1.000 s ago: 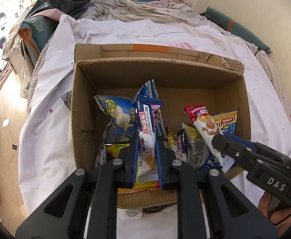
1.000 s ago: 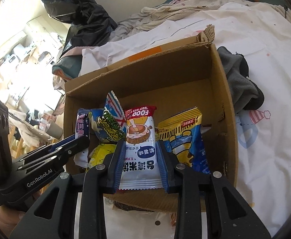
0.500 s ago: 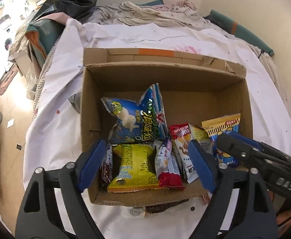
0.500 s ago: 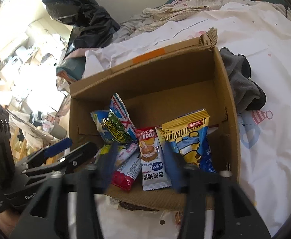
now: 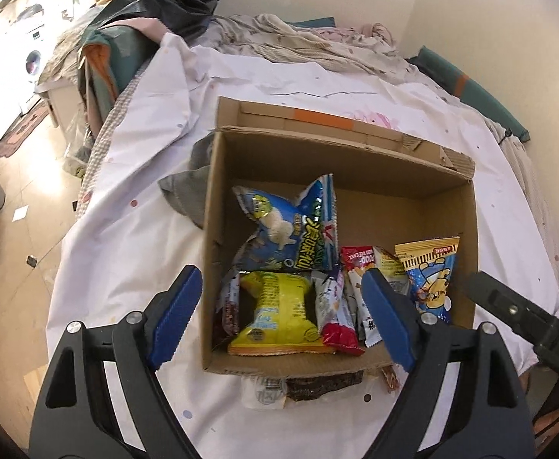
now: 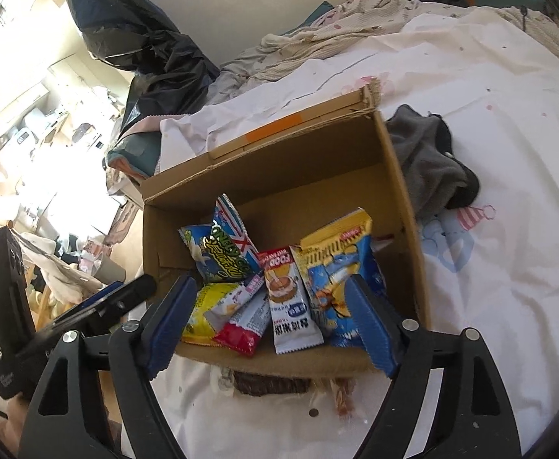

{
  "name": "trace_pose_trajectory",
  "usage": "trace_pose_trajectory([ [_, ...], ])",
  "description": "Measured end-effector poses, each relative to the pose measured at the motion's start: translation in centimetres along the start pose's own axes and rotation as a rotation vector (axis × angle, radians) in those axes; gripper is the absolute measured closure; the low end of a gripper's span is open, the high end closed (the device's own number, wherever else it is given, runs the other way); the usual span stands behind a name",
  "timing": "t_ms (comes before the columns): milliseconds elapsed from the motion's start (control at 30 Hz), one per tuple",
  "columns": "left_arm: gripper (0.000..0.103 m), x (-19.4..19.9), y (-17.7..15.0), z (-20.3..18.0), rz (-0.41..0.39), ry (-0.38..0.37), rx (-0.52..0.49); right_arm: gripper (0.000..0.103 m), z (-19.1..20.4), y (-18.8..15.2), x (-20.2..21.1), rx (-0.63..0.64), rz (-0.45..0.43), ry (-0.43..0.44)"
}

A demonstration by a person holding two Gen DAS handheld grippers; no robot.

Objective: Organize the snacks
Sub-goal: 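Open both tools to release the packet and bar, then withdraw, then lower both tools toward the snacks lying beside the box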

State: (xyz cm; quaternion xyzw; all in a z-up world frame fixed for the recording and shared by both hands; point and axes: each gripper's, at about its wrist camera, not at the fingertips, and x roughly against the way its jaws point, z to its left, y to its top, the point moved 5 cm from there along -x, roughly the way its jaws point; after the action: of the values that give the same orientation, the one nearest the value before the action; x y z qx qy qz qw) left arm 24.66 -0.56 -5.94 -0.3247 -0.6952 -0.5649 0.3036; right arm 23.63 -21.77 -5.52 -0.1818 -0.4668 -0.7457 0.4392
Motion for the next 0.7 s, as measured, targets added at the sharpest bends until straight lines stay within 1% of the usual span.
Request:
trace_pose_trajectory([
  [167,0.020,0.6,-0.6,1.1,0.024,0.007,0.032,0.017,-0.6,-0.9,1.5,-0.033,0.003,-0.008],
  [300,0.020,1.2,-2.0,1.6,0.059,-0.019,0.053,0.017,-1.6,-2.2,2.1,-0.082,0.025,-0.019],
  [467,0.020,1.9,-4.0,2.1,0.083,-0.002,0.066,0.017,-2.9,-3.7,2.9,-0.144,0.041,-0.039],
  [600,0.020,1.6,-5.9,3.0,0.125,0.032,0.096,0.017,-4.3,-5.3,2.4,-0.186,0.099,-0.050],
  [700,0.020,1.1,-7.1,3.1,0.156,0.015,0.114,0.017,-5.2,-6.4,1.5,-0.194,0.165,-0.074],
])
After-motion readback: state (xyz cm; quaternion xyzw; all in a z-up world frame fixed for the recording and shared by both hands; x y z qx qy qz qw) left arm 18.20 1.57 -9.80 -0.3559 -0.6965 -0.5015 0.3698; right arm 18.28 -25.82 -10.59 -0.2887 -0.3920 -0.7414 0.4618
